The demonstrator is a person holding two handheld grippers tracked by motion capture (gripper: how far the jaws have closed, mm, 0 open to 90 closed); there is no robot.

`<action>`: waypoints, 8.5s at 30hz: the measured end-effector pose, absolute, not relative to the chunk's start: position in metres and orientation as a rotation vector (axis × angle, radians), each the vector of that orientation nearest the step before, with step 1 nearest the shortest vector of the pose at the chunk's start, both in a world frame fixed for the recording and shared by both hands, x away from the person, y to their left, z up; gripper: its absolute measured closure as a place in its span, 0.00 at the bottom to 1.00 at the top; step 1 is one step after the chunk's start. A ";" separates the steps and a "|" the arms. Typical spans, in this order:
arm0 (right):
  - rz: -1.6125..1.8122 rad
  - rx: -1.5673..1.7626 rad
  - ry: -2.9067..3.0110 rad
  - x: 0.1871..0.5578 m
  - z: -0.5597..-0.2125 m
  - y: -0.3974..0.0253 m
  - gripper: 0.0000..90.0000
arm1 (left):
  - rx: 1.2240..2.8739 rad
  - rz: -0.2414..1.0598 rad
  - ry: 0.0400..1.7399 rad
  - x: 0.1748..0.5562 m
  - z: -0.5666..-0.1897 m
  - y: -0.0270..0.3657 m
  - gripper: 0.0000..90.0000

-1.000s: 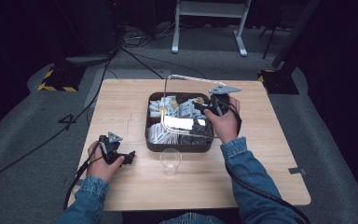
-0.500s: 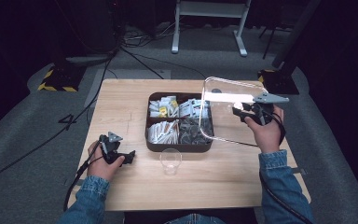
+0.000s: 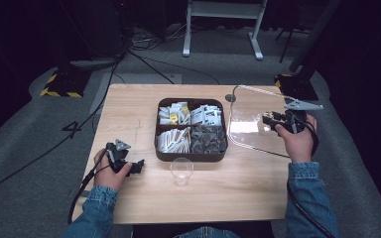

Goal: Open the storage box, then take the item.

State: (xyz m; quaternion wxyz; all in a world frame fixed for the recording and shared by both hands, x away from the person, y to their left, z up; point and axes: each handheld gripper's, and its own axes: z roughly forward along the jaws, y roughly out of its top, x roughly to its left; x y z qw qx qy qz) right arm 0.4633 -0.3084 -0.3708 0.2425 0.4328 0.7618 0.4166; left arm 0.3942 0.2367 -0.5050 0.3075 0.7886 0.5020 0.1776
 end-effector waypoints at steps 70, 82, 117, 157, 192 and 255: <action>0.940 1.417 2.154 0.505 -0.488 -0.359 0.65 | 2.094 0.462 1.309 0.400 -0.505 0.237 0.00; 1.005 1.474 2.056 0.503 -0.479 -0.359 0.47 | 2.098 0.462 1.303 0.401 -0.505 0.237 0.00; 1.315 1.266 2.044 0.482 -0.407 -0.295 0.43 | 2.101 0.461 1.300 0.401 -0.505 0.237 0.00; 1.210 0.841 2.585 0.483 -0.448 -0.151 0.55 | 2.099 0.461 1.304 0.395 -0.505 0.236 0.00; 1.331 0.842 2.523 0.480 -0.440 -0.158 0.99 | 2.109 0.459 1.285 0.393 -0.505 0.237 0.00; 1.598 0.470 2.567 0.400 -0.383 -0.109 0.99 | 2.087 0.473 1.330 0.391 -0.505 0.234 0.00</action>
